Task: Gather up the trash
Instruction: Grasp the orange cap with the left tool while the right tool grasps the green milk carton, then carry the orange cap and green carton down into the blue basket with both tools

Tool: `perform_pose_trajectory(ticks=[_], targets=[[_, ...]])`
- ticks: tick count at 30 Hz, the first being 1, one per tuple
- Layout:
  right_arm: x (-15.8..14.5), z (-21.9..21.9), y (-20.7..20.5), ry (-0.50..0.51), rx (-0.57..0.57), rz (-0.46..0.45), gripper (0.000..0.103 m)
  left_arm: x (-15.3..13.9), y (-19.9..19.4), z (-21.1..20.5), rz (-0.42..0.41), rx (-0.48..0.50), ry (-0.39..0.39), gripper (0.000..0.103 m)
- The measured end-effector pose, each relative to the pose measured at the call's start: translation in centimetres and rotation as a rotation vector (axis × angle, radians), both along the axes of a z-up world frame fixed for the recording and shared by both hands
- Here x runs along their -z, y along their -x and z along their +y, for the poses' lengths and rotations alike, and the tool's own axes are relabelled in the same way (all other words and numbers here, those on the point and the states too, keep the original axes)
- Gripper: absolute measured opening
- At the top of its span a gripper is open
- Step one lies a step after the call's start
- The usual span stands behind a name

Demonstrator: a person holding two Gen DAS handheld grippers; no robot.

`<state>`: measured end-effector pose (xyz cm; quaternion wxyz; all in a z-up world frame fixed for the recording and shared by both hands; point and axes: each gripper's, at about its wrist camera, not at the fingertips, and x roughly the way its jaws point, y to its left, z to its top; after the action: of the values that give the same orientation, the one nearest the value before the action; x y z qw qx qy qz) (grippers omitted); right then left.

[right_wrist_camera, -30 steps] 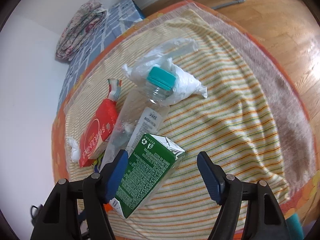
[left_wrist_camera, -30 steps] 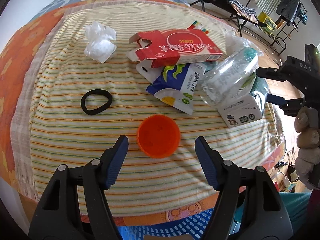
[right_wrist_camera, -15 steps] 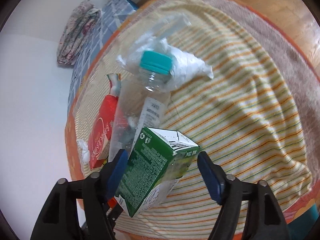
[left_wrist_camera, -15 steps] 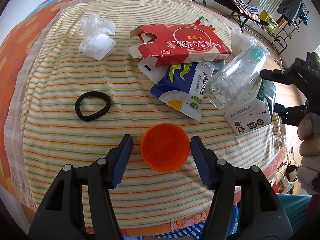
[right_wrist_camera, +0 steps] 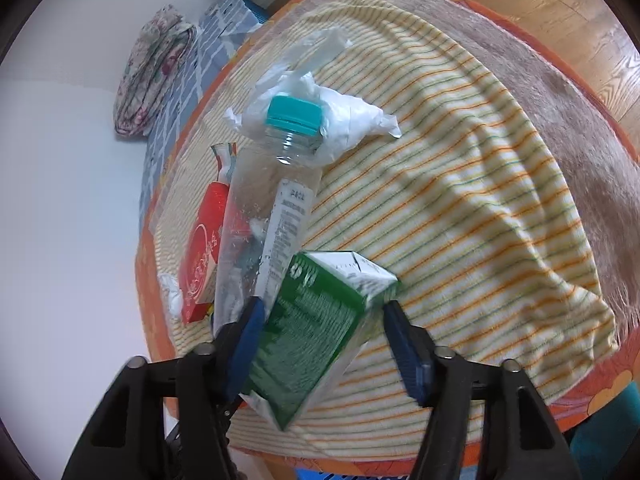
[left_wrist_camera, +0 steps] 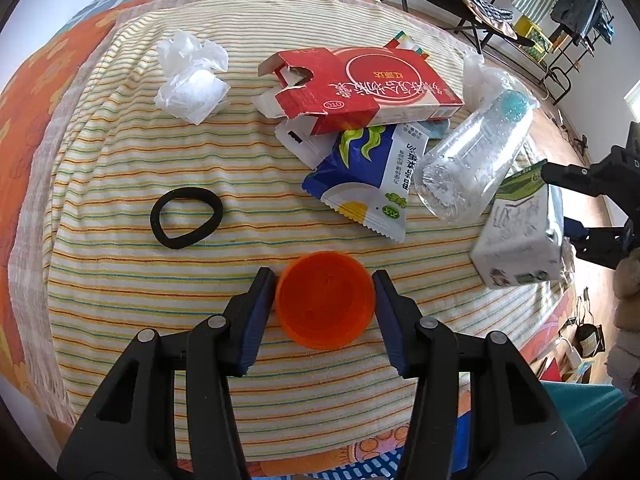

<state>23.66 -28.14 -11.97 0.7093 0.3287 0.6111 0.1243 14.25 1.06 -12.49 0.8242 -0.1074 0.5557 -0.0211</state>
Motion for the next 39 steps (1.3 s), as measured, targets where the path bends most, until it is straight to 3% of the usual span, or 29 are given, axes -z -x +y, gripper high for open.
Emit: perform_pose_trajectory(ticks=[8,14,26,39], targets=[[-0.1,0.3,0.5,-0.001,-0.039,-0.014,0.054,0.0,0.2,-0.5,-0.007,0.013,-0.023,0.051],[-1.4,1.0,1.1,0.036,-0.085,-0.074,0.047,-0.4,0.8,-0.5,-0.017,0.016,-0.014,0.051],[-5.6,2.2,4.5,0.129,-0.202,-0.278,0.047,-2.9,3.6,-0.1,-0.082,0.024,-0.017,0.051],[-9.3,5.5,12.3,0.203,-0.434,-0.483,0.046,-4.1,9.1,-1.7,-0.1,0.081,0.005,0.051]])
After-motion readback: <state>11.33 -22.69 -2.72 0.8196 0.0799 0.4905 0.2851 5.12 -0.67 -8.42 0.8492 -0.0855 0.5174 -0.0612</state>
